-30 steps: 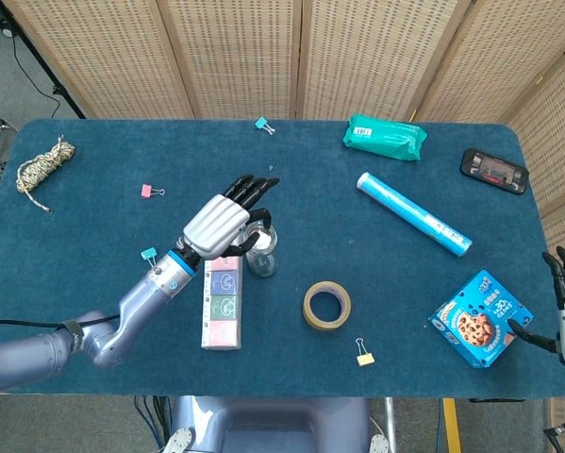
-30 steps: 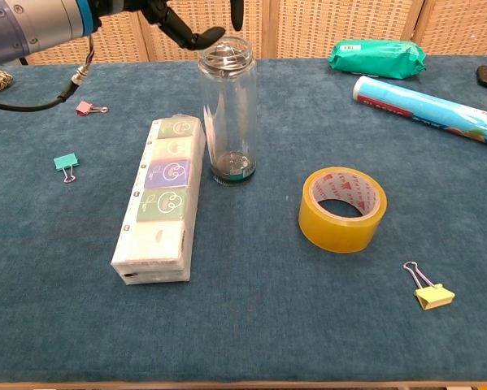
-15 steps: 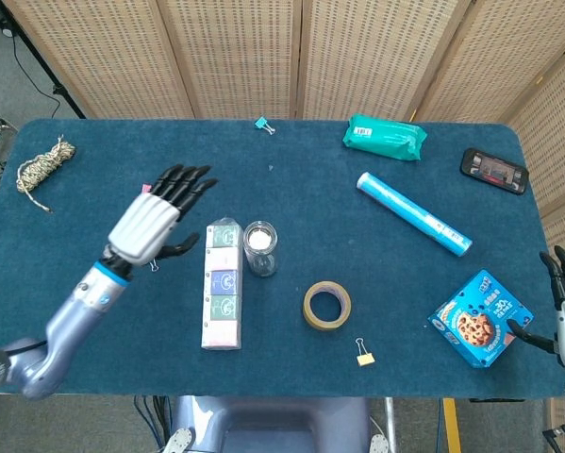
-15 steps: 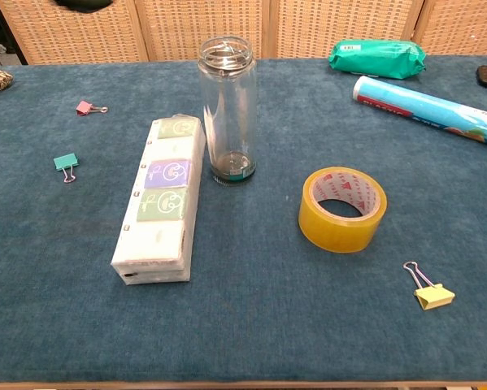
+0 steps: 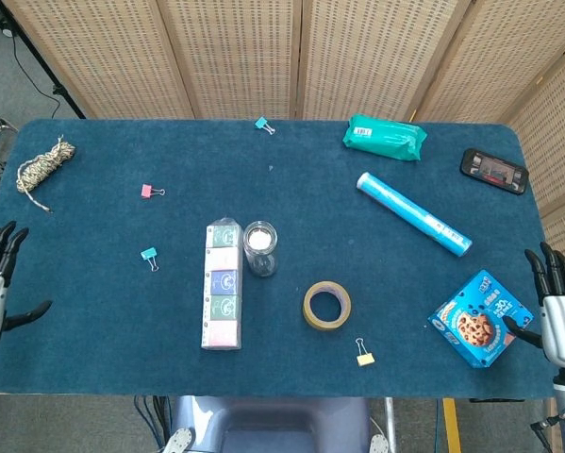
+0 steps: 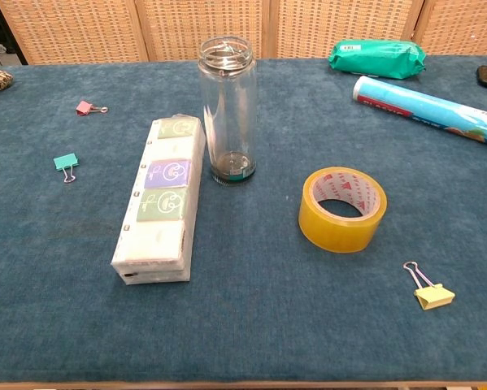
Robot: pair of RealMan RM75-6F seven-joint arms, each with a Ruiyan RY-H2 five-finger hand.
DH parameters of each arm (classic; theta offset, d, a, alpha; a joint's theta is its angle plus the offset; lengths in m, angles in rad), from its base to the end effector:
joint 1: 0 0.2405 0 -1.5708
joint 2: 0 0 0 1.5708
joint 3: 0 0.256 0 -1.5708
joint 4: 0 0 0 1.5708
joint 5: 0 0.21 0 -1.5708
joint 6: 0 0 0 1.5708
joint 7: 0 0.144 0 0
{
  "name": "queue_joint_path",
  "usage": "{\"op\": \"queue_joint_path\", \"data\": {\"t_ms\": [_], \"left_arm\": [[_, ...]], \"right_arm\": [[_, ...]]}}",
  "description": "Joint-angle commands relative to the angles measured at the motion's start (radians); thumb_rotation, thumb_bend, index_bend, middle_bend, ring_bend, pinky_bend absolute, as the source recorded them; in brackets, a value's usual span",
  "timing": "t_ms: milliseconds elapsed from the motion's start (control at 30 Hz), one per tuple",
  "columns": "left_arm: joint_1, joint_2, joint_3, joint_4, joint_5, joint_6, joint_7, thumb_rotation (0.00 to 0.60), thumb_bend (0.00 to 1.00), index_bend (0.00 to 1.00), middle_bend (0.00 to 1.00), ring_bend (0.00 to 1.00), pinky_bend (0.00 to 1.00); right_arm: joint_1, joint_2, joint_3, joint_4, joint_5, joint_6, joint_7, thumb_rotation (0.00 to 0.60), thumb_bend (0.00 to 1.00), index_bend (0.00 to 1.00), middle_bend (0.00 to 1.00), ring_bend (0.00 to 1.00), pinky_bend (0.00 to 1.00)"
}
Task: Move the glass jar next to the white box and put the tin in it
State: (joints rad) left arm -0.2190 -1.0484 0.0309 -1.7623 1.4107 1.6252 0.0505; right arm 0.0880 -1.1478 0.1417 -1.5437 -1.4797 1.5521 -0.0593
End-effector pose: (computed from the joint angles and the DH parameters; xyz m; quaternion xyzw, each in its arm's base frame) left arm -0.2745 0.2000 0.1808 -0.5760 -0.3604 -0.4317 0.5933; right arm -0.3122 -0.2001 0.1802 0.5692 -0.3169 0.4051 0.6414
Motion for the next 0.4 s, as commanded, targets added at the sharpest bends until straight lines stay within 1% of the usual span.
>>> {"op": "queue_joint_path", "data": {"t_ms": [33,200,400], "left_arm": [[0.053,-0.025,0.038,0.045,-0.002,-0.003,-0.064,0.6,0.04,0.0,0.0,0.0,0.0],[0.065,-0.051,0.033,0.116,0.0,-0.048,-0.091,0.6,0.04,0.0,0.0,0.0,0.0],[0.067,-0.049,0.017,0.133,0.018,-0.059,-0.093,0.6,0.04,0.0,0.0,0.0,0.0]], "right_arm": [[-0.001,0.001,-0.001,-0.002,0.003,-0.002,-0.002,0.6,0.09,0.0,0.0,0.0,0.0],[-0.004,0.003,-0.003,-0.005,0.005,0.002,-0.006,0.6,0.09,0.0,0.0,0.0,0.0],[-0.004,0.0,-0.005,-0.006,0.004,0.002,-0.017,0.6,0.09,0.0,0.0,0.0,0.0]]}}
